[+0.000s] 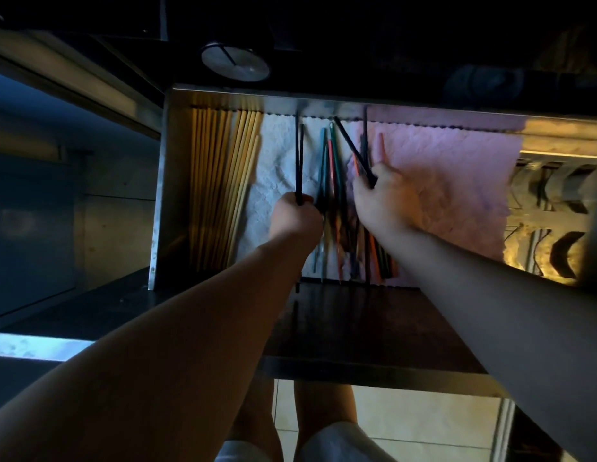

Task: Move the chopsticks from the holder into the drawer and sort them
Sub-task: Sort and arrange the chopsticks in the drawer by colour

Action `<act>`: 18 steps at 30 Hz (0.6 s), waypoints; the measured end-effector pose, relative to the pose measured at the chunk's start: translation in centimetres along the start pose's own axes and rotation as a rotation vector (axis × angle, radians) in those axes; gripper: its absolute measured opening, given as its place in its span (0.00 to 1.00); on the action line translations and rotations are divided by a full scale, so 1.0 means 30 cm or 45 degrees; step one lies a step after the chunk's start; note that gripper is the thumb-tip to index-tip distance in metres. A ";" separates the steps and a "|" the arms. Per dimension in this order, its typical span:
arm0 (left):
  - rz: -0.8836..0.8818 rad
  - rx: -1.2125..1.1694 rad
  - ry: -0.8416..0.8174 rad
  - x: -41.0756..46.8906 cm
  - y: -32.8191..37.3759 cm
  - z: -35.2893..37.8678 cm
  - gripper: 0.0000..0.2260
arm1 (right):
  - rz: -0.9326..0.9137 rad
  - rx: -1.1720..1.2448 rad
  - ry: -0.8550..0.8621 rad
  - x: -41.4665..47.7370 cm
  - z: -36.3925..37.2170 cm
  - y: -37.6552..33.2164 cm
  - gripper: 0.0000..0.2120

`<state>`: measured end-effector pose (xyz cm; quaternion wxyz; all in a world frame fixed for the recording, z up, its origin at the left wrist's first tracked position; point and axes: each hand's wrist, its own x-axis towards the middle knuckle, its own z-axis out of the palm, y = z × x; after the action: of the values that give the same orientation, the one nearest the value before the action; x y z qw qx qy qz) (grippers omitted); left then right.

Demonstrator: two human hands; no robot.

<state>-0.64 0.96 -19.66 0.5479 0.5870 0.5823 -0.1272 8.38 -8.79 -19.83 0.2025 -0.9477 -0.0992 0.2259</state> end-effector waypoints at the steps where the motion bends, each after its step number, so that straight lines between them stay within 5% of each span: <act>1: -0.014 -0.001 -0.020 0.000 0.002 0.006 0.10 | -0.039 0.000 0.014 -0.010 -0.014 0.005 0.15; 7: -0.041 -0.054 -0.087 -0.011 0.015 -0.020 0.08 | -0.124 0.210 -0.064 -0.070 -0.033 -0.027 0.10; 18: 0.017 0.117 -0.083 0.046 -0.028 -0.252 0.08 | 0.360 0.643 -0.532 -0.081 0.102 -0.223 0.05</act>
<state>-4.62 7.47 -18.39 0.5399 0.6110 0.5537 -0.1694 4.16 -2.41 -18.52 0.3726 -0.8054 0.0527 0.4580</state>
